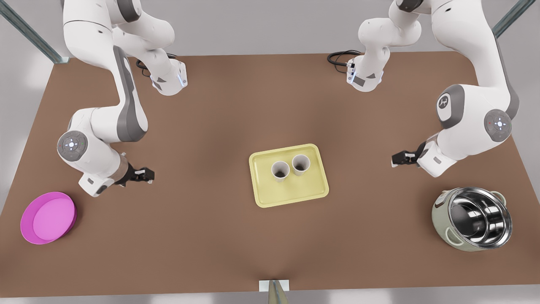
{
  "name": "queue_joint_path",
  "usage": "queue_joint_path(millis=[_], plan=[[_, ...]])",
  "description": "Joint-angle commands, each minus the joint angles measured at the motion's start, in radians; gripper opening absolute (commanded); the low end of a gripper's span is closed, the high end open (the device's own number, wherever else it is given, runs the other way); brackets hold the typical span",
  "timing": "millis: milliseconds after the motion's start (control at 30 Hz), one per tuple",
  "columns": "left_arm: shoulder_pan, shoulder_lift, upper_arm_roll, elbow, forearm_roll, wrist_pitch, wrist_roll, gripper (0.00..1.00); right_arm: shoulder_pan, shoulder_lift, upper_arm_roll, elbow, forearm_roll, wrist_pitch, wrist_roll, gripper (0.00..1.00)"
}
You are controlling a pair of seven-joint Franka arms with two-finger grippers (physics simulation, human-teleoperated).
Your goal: Use the left arm to pick up the white IKEA cup from the tray and place it on the middle-left position; use the right arm to pick up the white IKEA cup from the tray and place it on the middle-right position
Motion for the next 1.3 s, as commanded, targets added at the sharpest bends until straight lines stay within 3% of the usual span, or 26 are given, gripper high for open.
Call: queue_joint_path(millis=[0,67,133,200,267,367,500,567,967,1267], plan=[[0.001,-0.002,0.000,-0.003,-0.001,0.044,-0.036,1.00,0.002,-0.002,0.000,-0.001,-0.003,0.118,-0.016,1.00],[-0.019,-0.001,-0.002,0.010,-0.002,0.044,-0.044,1.00,0.061,0.000,0.000,0.013,-0.007,0.105,-0.014,1.00],[-0.050,0.002,-0.002,-0.016,0.002,0.029,-0.040,1.00,0.229,0.010,-0.002,0.105,-0.001,-0.018,0.113,1.00],[-0.188,0.025,-0.002,-0.079,0.056,0.110,-0.214,1.00,0.405,0.053,0.000,0.126,-0.007,-0.030,0.394,1.00],[-0.289,0.080,-0.002,-0.131,0.085,0.204,-0.275,1.00,0.480,0.099,-0.002,0.151,-0.004,-0.037,0.454,1.00],[-0.389,0.208,-0.002,-0.076,0.088,0.325,-0.470,1.00,0.509,0.205,0.003,0.250,0.017,-0.023,0.582,1.00],[-0.403,0.291,-0.002,-0.056,0.087,0.402,-0.505,1.00,0.545,0.383,0.038,0.433,0.094,0.058,0.748,1.00],[-0.423,0.314,-0.002,-0.100,0.088,0.428,-0.502,1.00,0.545,0.406,0.052,0.436,0.148,0.135,0.774,1.00],[-0.498,0.246,0.000,-0.277,0.088,0.518,-0.564,1.00,0.523,0.503,0.052,0.416,0.191,0.123,0.774,1.00],[-0.504,0.318,-0.002,-0.278,0.087,0.596,-0.564,1.00,0.534,0.553,0.061,0.418,0.217,0.134,0.777,1.00]])
